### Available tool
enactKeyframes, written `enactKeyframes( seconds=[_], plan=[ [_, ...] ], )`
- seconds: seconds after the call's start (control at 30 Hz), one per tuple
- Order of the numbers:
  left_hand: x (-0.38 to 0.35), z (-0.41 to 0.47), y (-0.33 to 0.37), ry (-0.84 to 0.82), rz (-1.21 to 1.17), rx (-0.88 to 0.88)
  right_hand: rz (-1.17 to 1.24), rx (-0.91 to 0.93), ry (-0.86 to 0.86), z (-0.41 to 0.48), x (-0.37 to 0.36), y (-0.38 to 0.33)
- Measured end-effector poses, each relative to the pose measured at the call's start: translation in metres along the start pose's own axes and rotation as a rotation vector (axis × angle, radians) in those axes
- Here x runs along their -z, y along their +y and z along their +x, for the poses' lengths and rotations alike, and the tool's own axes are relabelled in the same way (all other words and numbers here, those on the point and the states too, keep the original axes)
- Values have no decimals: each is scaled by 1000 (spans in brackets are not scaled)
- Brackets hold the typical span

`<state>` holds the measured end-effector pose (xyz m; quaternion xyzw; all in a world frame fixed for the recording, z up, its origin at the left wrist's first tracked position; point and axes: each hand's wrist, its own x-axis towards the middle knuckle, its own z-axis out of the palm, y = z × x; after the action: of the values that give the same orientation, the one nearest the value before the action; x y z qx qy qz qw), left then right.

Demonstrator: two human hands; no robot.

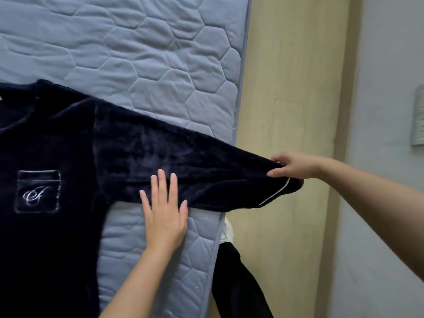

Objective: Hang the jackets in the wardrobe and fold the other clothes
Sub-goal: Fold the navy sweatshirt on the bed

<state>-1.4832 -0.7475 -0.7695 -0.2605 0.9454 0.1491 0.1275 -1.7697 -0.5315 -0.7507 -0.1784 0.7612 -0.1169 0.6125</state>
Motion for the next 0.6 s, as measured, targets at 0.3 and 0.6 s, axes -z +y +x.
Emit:
enactKeyframes(
  seconds=[0.3,0.6],
  plan=[
    [57,-22,102,-93,-457,-475,686,-316,-81,-72,3,-40],
    [167,-48,81,-229,-1528,246,1368,-24,-302,-111,-40,-177]
  ],
)
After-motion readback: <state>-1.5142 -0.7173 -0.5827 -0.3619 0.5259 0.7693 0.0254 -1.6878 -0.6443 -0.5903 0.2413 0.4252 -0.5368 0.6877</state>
